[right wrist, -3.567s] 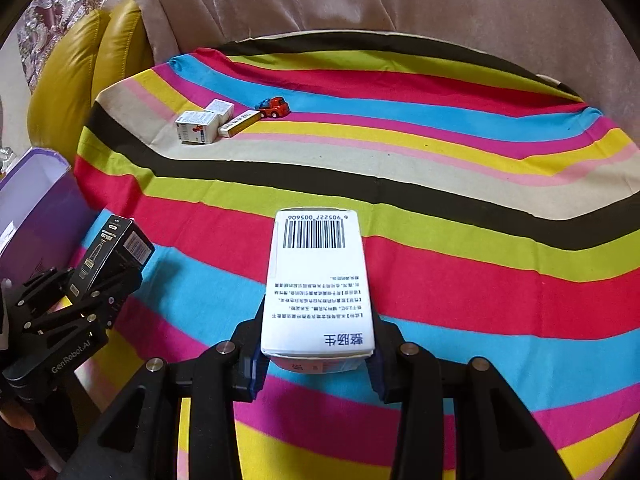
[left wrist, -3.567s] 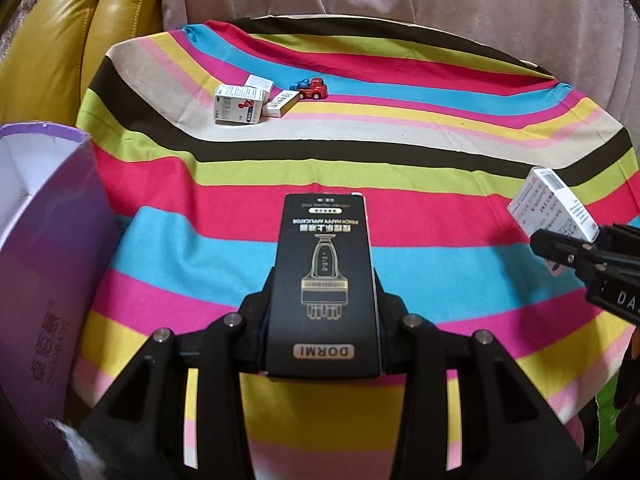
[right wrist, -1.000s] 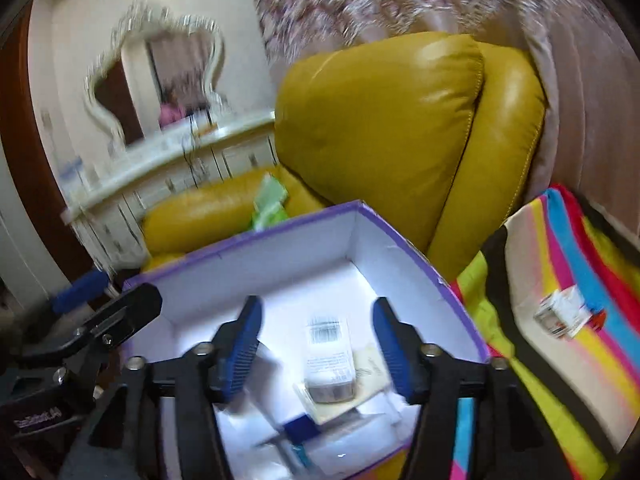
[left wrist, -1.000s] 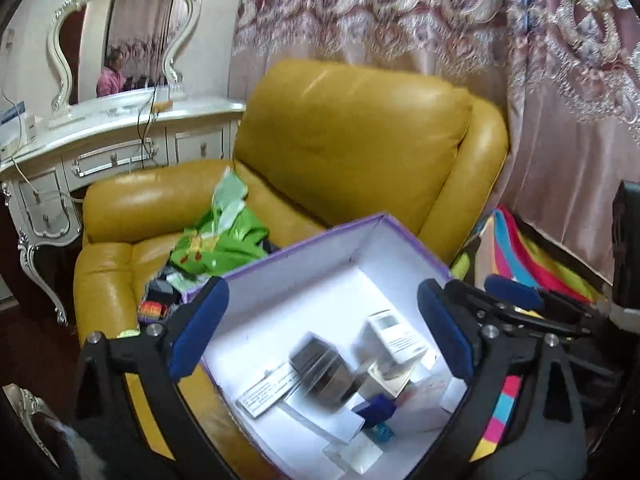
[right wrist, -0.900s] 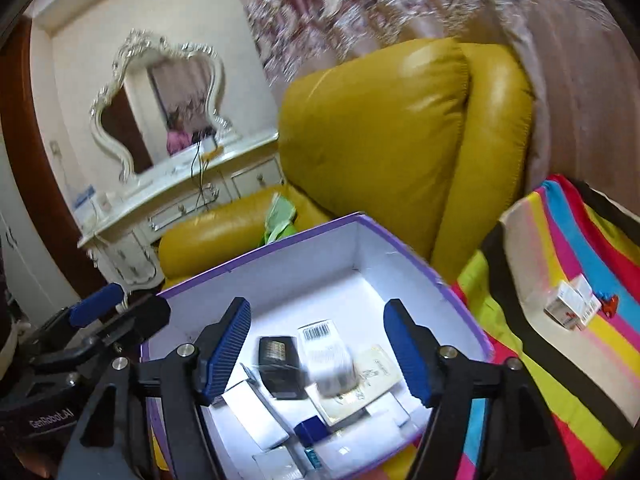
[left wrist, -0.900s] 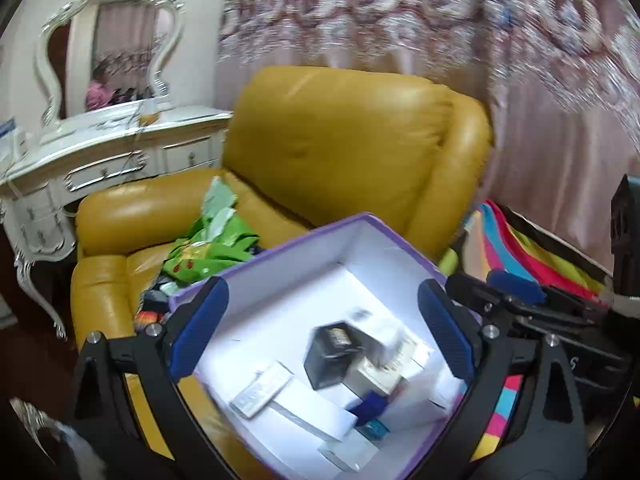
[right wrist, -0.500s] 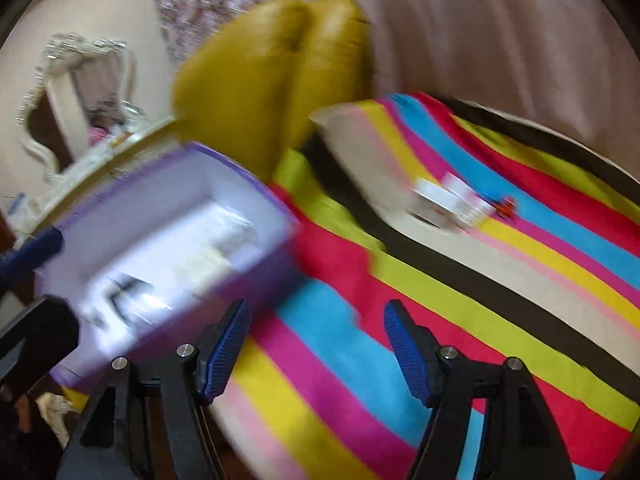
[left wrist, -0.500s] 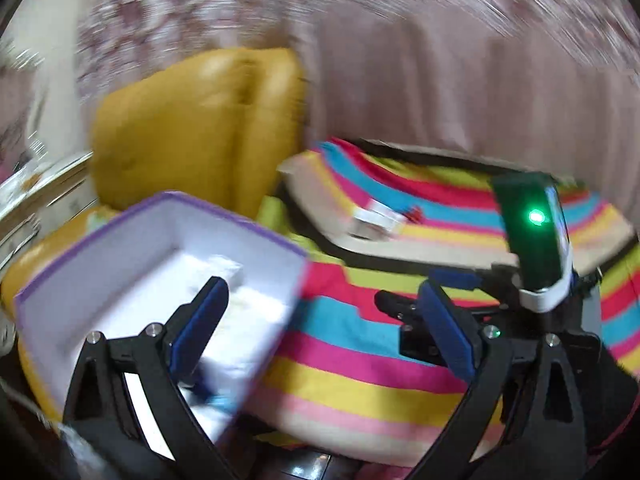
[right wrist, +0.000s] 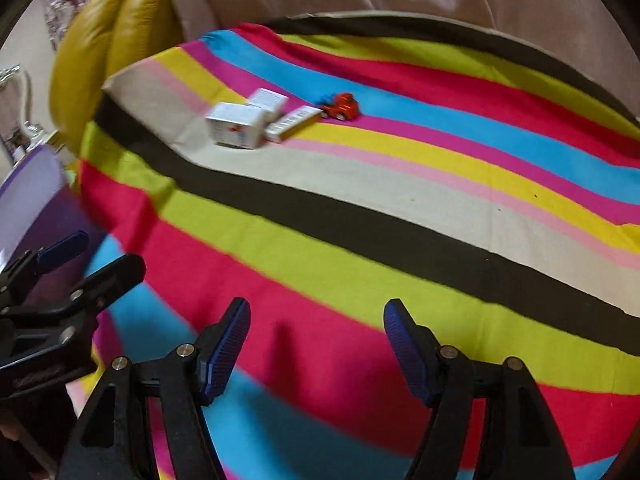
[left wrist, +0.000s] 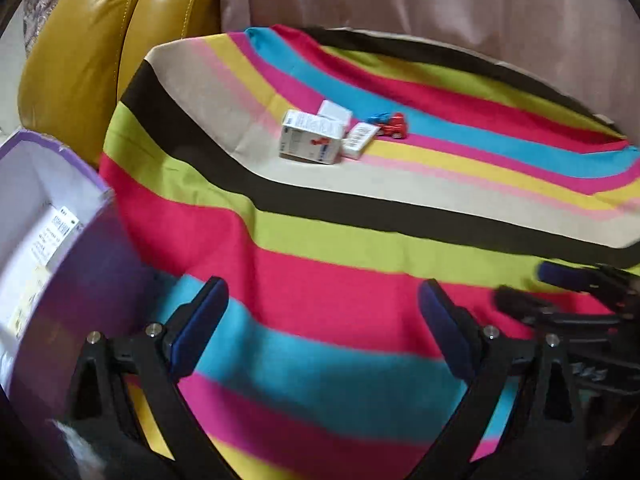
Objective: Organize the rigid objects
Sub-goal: 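Move both open tools back over the remaining objects on the cloth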
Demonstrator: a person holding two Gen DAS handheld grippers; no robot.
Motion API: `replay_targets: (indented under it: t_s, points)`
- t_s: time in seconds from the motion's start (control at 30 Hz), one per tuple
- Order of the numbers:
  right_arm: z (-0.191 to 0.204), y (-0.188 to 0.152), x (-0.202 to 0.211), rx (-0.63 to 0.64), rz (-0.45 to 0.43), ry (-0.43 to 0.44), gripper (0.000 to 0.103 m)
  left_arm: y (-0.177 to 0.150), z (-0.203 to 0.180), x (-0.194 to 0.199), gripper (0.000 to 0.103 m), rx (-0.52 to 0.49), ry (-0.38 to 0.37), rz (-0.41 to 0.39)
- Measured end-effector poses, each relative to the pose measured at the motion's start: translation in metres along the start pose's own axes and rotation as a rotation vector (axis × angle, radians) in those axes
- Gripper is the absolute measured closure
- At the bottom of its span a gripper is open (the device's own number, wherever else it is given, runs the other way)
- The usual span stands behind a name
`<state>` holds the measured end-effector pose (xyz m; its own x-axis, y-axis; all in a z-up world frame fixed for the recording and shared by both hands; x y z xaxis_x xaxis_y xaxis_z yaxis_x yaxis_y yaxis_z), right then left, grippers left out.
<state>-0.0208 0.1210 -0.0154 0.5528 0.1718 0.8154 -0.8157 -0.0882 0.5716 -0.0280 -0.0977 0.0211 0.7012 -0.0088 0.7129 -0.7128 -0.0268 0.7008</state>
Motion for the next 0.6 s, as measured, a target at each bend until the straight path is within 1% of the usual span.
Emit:
replay_targets:
  t_s: [0.1, 0.23, 0.3, 0.4, 0.47, 0.53, 0.6]
  points:
    - [-0.011, 0.019, -0.02, -0.053, 0.02, 0.01, 0.033, 0.002, 0.003, -0.021, 0.006, -0.03, 0.082, -0.008]
    - [-0.008, 0.052, -0.044, -0.061, 0.02, 0.016, 0.033, -0.002, 0.018, -0.041, 0.006, 0.002, 0.098, 0.026]
    - [-0.003, 0.076, -0.059, -0.059, 0.015, 0.017, 0.033, -0.003, 0.026, -0.053, 0.006, 0.042, 0.072, 0.075]
    - [0.0, 0.113, -0.085, -0.032, -0.013, 0.005, 0.033, -0.003, 0.033, -0.06, 0.006, 0.092, 0.025, 0.096]
    - [0.001, 0.134, -0.103, 0.026, -0.034, -0.015, 0.033, -0.005, 0.037, -0.066, 0.006, 0.116, -0.015, 0.137]
    - [0.0, 0.154, -0.125, 0.121, -0.034, -0.061, 0.033, -0.006, 0.038, -0.063, 0.006, 0.123, -0.024, 0.132]
    - [-0.004, 0.168, -0.143, 0.178, -0.013, -0.094, 0.033, -0.007, 0.037, -0.063, 0.006, 0.118, -0.018, 0.134]
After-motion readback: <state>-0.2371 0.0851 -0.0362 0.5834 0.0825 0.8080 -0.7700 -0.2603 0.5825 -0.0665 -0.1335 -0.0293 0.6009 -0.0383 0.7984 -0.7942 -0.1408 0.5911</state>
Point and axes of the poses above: each gripper's, at about its wrist camera, not at the fingertips, and x roughly against the way its jaws point, z to its left, y to its top, the point moved 3 cm from there along -x, roughly the way its jaws point, and after that the axes turned 5 degrees about -y, right-handed, at the moved point
